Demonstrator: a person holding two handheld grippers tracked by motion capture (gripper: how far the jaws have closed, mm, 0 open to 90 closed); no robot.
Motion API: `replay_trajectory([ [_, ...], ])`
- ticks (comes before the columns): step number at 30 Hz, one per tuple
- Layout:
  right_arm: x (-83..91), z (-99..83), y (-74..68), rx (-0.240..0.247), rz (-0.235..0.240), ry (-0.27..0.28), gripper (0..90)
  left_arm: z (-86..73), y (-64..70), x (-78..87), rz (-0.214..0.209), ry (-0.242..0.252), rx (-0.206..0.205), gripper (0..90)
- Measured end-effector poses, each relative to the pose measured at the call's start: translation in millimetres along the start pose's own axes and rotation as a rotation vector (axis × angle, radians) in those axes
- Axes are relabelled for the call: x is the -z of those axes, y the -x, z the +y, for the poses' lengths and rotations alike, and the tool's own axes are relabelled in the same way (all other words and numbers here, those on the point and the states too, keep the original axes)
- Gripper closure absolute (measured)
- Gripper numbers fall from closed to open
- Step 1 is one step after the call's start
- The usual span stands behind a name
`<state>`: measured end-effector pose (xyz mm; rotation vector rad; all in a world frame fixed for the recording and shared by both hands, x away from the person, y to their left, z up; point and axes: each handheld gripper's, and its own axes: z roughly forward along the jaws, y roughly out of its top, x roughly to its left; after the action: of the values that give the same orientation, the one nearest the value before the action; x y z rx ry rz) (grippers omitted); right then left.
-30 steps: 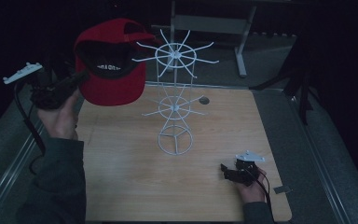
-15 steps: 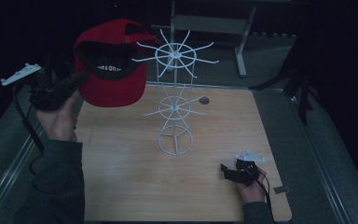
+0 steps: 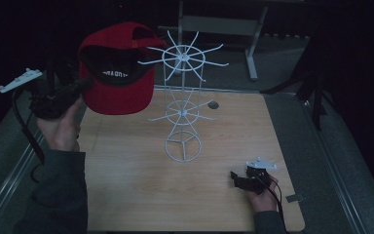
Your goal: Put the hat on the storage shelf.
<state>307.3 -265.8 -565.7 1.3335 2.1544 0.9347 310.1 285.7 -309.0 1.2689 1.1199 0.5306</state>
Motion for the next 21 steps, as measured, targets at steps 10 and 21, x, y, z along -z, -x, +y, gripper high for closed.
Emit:
replay_trajectory([
  [10,0.1,0.0,0.3,0.003,0.000,-0.001,23.0,-4.7,3.6,4.1,-0.004,-0.023,-0.014,86.2],
  [21,0.0,0.0,0.2,0.003,0.000,0.000,23.1,-14.5,7.2,1.1,-0.003,-0.073,-0.039,86.1],
])
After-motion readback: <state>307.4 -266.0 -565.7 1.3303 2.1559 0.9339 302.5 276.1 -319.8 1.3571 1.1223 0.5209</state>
